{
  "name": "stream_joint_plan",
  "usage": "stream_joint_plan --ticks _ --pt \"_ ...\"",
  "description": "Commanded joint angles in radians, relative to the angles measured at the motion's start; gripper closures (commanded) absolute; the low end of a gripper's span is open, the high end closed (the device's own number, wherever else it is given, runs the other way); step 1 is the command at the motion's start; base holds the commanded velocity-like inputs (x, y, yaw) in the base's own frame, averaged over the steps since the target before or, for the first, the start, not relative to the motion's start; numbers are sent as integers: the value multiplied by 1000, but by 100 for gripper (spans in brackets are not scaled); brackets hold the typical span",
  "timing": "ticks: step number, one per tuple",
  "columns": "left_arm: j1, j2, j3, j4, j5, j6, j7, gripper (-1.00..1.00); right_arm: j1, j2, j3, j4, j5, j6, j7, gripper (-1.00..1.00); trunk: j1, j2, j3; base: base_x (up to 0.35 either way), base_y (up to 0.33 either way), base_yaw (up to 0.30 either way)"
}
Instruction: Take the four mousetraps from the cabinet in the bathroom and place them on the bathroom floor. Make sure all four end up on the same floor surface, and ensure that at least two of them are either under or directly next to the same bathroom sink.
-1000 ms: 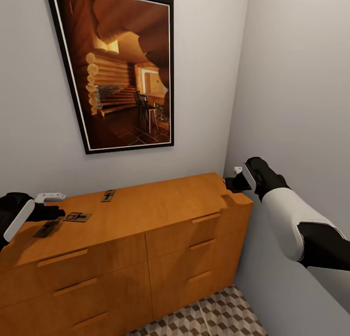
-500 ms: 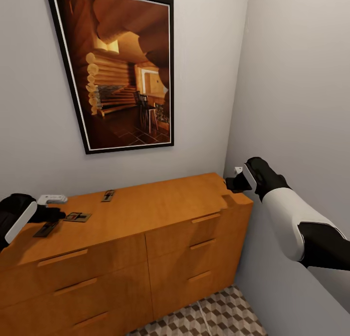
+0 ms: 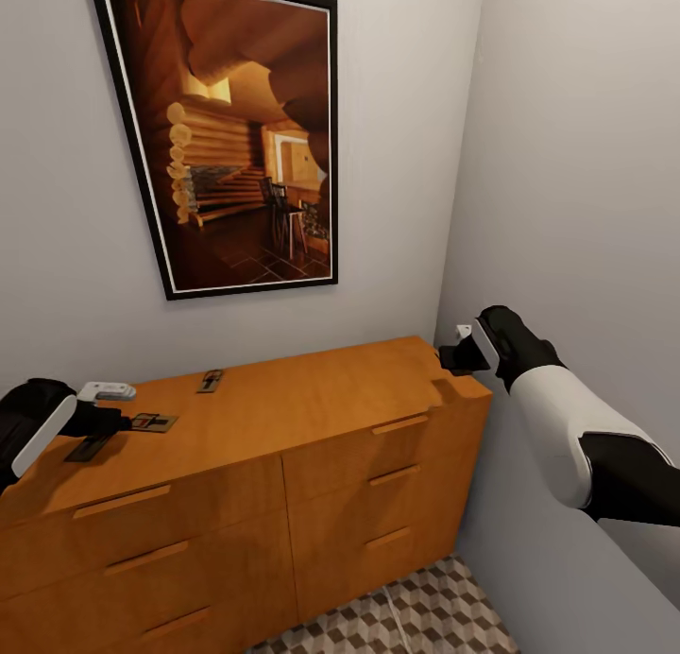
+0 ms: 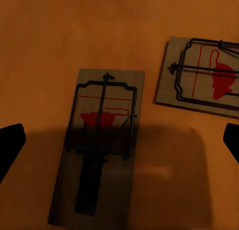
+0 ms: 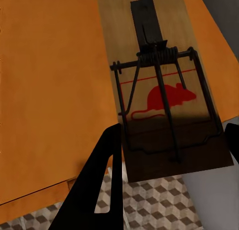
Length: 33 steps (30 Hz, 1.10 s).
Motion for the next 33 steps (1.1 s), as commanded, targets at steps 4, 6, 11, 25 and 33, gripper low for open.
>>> stream_joint_plan --ticks 4,6,11,25,33 --pt "-1 4 -4 -2 2 3 1 -100 -1 1 -5 -1 10 4 8 100 0 -1 -1 0 0 0" --pt "-1 5 -5 -2 2 3 0 -100 -1 1 -5 -1 9 4 7 100 0 -1 -1 0 0 0" --pt "-1 6 -5 -3 3 3 0 -100 -1 1 -5 -1 9 4 7 100 0 -1 -1 0 0 0" --pt "-1 6 -5 1 5 3 0 -100 -1 2 -5 0 10 4 7 100 0 -1 -1 -25 26 0" --pt "-1 6 -5 1 5 3 0 -100 -1 1 -5 0 10 4 7 100 0 -1 -1 -3 4 0"
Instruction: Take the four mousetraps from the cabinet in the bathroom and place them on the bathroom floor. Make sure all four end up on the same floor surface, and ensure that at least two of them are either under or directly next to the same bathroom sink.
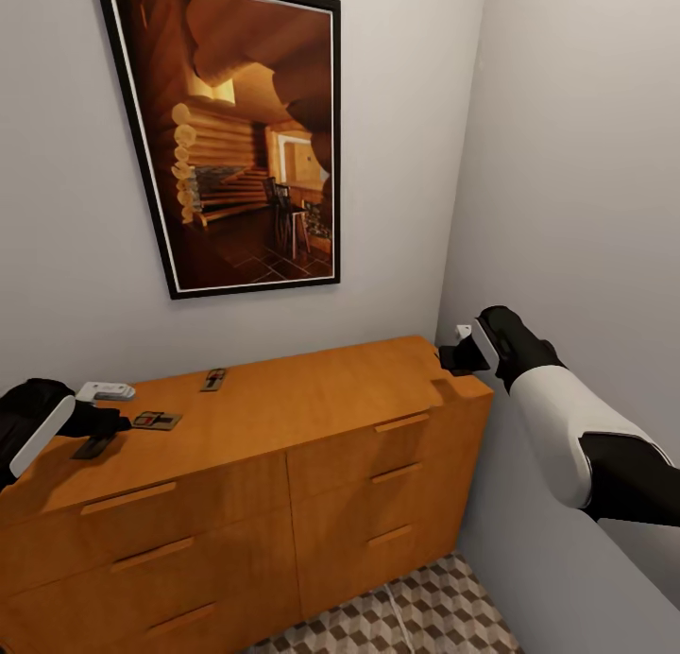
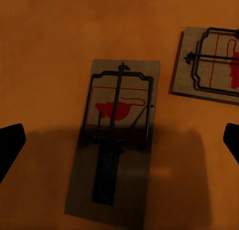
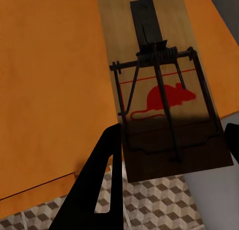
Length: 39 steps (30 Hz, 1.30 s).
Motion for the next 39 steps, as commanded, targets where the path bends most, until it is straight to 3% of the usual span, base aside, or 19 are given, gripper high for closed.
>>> stream_joint_plan --ticks 1,39 --pt "-1 1 -3 -1 2 3 2 -100 -1 0 -5 -1 9 4 8 100 0 -1 -1 0 0 0" --pt "-1 0 -6 3 3 3 -25 -100 0 1 -5 0 8 3 8 100 0 -1 -1 -28 24 0"
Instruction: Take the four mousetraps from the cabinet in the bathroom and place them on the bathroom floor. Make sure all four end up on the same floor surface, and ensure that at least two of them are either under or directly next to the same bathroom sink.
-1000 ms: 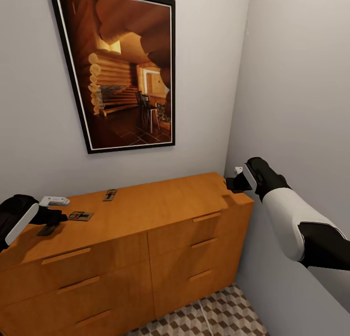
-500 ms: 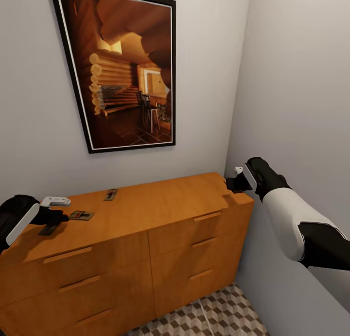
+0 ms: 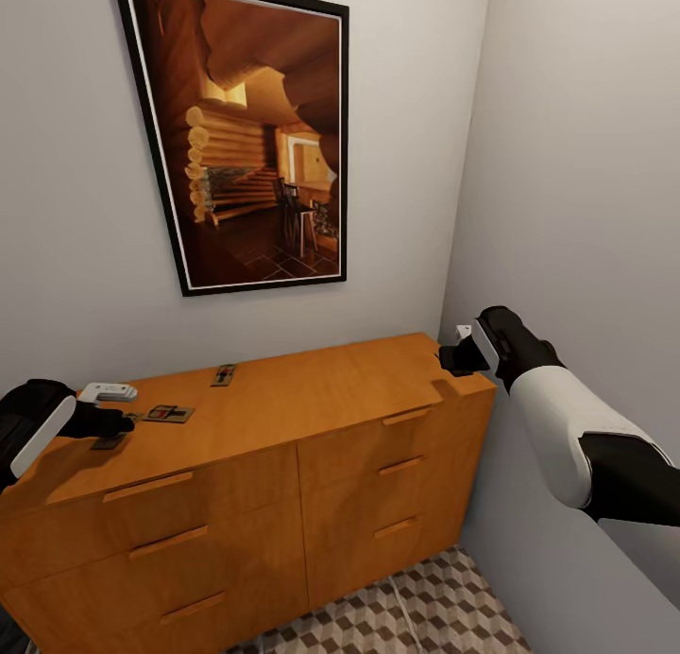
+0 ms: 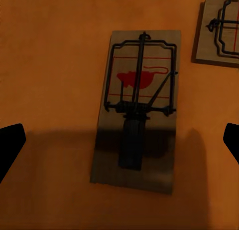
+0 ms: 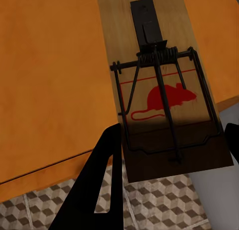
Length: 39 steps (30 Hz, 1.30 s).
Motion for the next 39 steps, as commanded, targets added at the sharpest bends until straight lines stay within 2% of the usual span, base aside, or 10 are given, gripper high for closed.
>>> stream_joint_plan --ticks 1,39 --pt "-1 1 -3 -1 -1 3 -1 -100 -1 0 -5 -1 9 4 8 100 0 -1 -1 -4 3 0" --pt "-1 -9 -3 2 2 1 -2 -100 -1 -2 -5 -1 8 3 8 100 0 -1 -1 0 0 0"
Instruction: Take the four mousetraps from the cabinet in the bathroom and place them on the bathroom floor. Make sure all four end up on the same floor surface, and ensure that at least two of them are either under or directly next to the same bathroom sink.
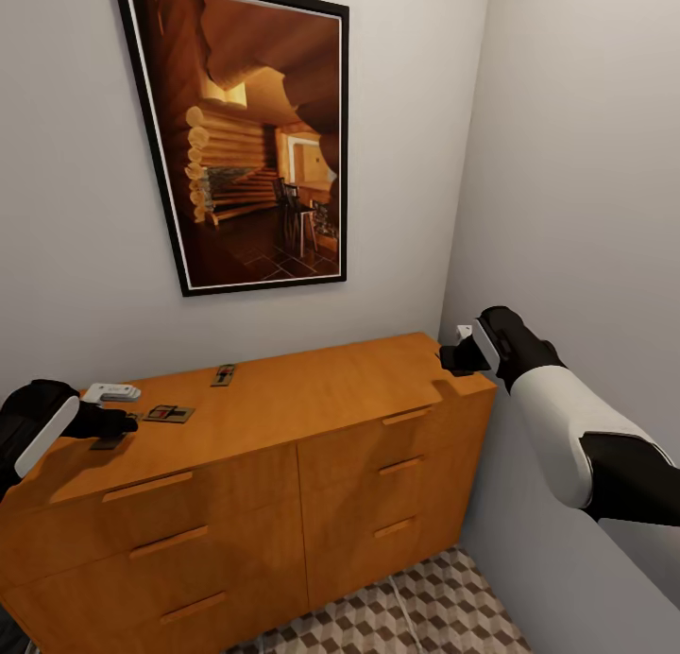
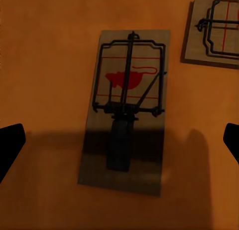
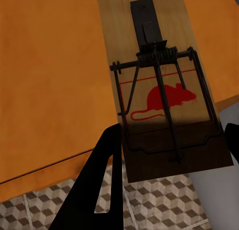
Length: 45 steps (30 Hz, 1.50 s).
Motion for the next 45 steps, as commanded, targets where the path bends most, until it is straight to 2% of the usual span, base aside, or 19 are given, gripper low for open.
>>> stream_joint_plan --ticks 1,45 --pt "-1 1 -3 -1 0 3 -1 -100 -1 1 -5 -1 8 4 8 100 0 -1 -1 0 0 0" --pt "-1 -15 2 75 -5 -6 3 -100 -1 0 -5 2 8 -2 8 100 0 -1 -1 0 0 0"
